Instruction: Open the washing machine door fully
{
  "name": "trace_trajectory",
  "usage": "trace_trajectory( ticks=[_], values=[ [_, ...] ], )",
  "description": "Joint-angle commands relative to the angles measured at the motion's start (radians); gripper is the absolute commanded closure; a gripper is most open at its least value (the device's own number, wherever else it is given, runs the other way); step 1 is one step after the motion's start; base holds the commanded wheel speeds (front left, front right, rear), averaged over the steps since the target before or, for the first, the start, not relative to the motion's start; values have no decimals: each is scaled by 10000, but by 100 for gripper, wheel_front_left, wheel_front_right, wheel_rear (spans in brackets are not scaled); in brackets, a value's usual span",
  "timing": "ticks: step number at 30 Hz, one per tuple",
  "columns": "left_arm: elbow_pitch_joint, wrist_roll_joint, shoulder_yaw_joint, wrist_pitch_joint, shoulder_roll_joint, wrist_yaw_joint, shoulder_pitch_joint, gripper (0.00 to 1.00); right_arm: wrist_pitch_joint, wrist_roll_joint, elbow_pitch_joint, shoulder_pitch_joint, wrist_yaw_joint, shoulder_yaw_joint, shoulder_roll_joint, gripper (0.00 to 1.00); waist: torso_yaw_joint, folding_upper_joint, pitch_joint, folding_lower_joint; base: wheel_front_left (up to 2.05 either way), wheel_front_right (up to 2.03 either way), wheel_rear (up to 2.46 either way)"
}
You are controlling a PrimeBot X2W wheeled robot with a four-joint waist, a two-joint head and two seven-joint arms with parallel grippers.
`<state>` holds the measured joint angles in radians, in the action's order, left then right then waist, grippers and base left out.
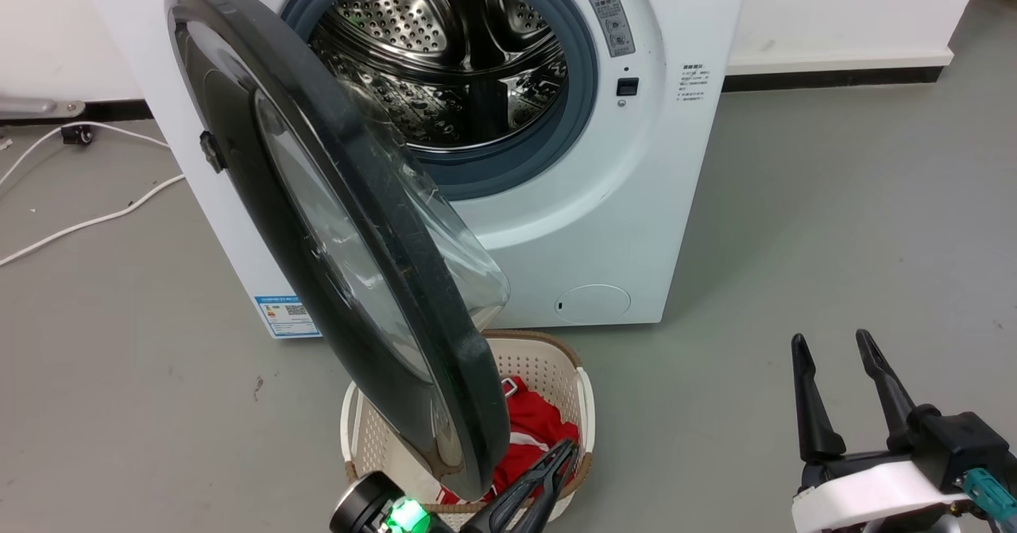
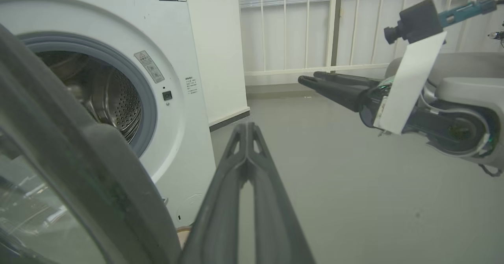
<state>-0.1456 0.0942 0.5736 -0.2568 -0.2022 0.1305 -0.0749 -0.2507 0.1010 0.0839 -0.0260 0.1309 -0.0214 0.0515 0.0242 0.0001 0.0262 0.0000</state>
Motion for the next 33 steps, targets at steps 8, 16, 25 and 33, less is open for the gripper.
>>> trace_trajectory(
  ticks=[8, 16, 25, 33],
  values=[
    [1588, 157, -67, -17, 457, -100, 856, 100, -29, 164, 96, 123, -3, 94, -26, 0, -47, -1, -101, 0, 0, 0, 0],
    [2708, 345, -297, -72, 1007, -366, 1750, 100, -36, 232, 187, 192, -3, 175, -25, 0, 78, -1, -131, 0, 0, 0, 0],
    [3458, 609, -793, -98, 1290, -910, 2272, 100, 19, 321, 268, 190, -3, 342, -25, 0, 231, -1, -231, 0, 0, 0, 0],
    [3474, 679, -1215, -69, 1195, -1202, 1897, 100, 43, 489, 352, 188, -3, 427, -25, 0, 171, -1, -245, 0, 0, 0, 0]
  ],
)
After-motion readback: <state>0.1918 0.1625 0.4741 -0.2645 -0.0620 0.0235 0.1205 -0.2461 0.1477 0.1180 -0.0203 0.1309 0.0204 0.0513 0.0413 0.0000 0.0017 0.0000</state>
